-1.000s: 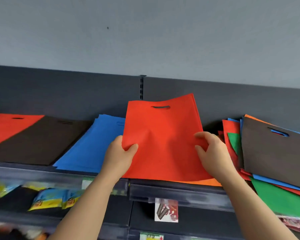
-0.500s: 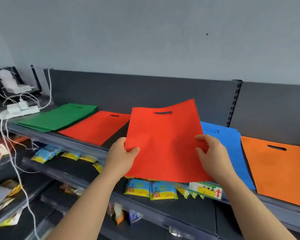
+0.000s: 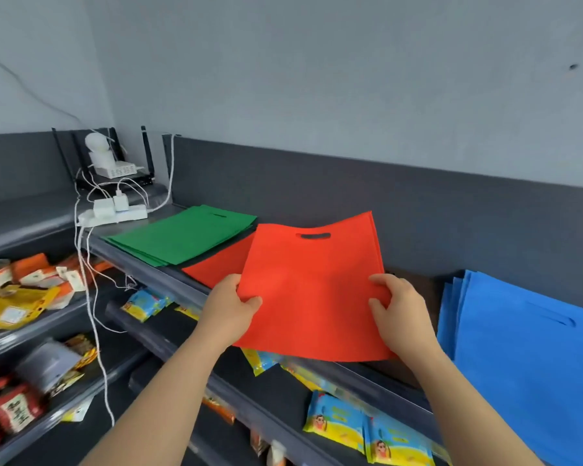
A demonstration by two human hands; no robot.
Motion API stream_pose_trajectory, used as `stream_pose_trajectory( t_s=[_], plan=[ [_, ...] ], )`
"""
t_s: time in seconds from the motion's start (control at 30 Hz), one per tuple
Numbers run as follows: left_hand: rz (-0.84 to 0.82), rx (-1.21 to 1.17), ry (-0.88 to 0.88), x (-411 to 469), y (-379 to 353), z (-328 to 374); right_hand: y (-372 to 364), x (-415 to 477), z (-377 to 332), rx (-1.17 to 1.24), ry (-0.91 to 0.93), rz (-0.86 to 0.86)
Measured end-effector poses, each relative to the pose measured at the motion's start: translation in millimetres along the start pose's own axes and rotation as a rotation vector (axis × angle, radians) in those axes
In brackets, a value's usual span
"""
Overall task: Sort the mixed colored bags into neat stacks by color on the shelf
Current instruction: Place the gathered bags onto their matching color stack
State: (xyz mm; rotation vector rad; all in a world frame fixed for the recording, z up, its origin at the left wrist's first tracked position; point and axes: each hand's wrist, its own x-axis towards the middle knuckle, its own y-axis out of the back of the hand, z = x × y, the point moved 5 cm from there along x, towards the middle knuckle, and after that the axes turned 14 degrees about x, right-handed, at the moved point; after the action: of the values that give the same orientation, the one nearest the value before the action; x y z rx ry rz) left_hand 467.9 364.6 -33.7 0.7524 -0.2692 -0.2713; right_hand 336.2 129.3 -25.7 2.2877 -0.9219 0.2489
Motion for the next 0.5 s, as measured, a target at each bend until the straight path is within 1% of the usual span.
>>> stream_pose_trajectory(
  t_s=[0.27, 0.5],
  plan=[
    [0.063, 0.109, 0.006, 94, 19, -37, -76, 58, -5, 0.005, -0.022, -0.037],
    [0.026, 0.242, -0.038, 159, 27, -73, -129, 79, -13, -0.053, -0.114, -0.037]
  ],
)
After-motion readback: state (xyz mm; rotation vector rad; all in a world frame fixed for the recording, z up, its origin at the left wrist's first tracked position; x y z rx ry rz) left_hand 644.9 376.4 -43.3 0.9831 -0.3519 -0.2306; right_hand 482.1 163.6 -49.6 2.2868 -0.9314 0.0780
